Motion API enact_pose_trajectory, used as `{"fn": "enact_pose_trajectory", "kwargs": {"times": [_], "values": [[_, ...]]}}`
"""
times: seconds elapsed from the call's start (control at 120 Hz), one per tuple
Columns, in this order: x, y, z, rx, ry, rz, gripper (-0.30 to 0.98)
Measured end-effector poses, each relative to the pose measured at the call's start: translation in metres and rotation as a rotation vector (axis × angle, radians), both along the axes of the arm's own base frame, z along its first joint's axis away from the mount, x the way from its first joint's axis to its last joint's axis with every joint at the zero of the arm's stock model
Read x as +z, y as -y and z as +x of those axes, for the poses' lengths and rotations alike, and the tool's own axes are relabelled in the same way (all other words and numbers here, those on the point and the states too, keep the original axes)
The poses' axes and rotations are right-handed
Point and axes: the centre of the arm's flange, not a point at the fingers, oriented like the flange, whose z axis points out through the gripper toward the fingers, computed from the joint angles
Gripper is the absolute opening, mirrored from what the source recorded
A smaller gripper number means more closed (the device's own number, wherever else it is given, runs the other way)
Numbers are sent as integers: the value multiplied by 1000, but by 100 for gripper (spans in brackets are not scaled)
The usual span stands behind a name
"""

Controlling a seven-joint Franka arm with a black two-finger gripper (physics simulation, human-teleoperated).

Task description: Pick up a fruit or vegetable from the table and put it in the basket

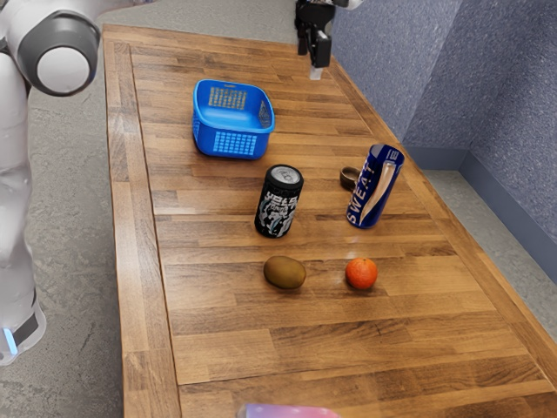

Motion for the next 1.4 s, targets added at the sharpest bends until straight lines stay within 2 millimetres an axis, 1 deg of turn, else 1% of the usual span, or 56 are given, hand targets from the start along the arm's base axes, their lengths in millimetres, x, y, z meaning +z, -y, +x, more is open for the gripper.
{"fn": "enact_pose_trajectory", "kwargs": {"times": [0.083,0.117,0.167,0.192,0.217,0.25,0.292,0.325,0.358,0.4,0.442,0.525,0.558,0.617,0.642,0.675,0.725,0.767,0.817,0.858,0.9,0.933,0.967,1.058,1.108,1.158,1.208,1.242,1.4], "values": [[0,-1,0,-14,-2,4,69],[4,-4,-3,-13,2,8,69],[32,-6,-17,-11,47,26,69],[43,-6,-23,-10,63,32,69],[50,-6,-28,-8,72,36,69],[50,-7,-27,-2,68,39,69],[36,-9,-16,6,44,43,69],[22,-4,-3,2,21,46,69],[10,10,10,-17,4,49,69],[1,31,20,-46,-8,52,69],[-6,45,26,-61,-18,53,68],[-10,49,28,-57,-18,45,69],[-11,58,28,-70,-17,37,69],[-17,86,33,-125,-23,-14,69],[-26,101,38,-157,-39,-28,69],[-35,127,44,-210,-57,-38,69],[-56,161,48,-287,-103,-59,68],[-68,179,50,-343,-124,-76,68],[-78,204,51,-426,-132,-86,69],[-94,226,49,-494,-160,-89,69],[-109,239,48,-547,-184,-91,68],[-117,244,47,-579,-196,-93,68],[-127,245,44,-602,-214,-97,68],[-171,231,28,-631,-274,-119,68],[-186,225,25,-643,-280,-124,69],[-192,225,26,-661,-259,-125,69],[-202,227,26,-682,-239,-125,69],[-205,230,26,-697,-219,-122,69],[-201,246,32,-751,-124,-143,69]]}}
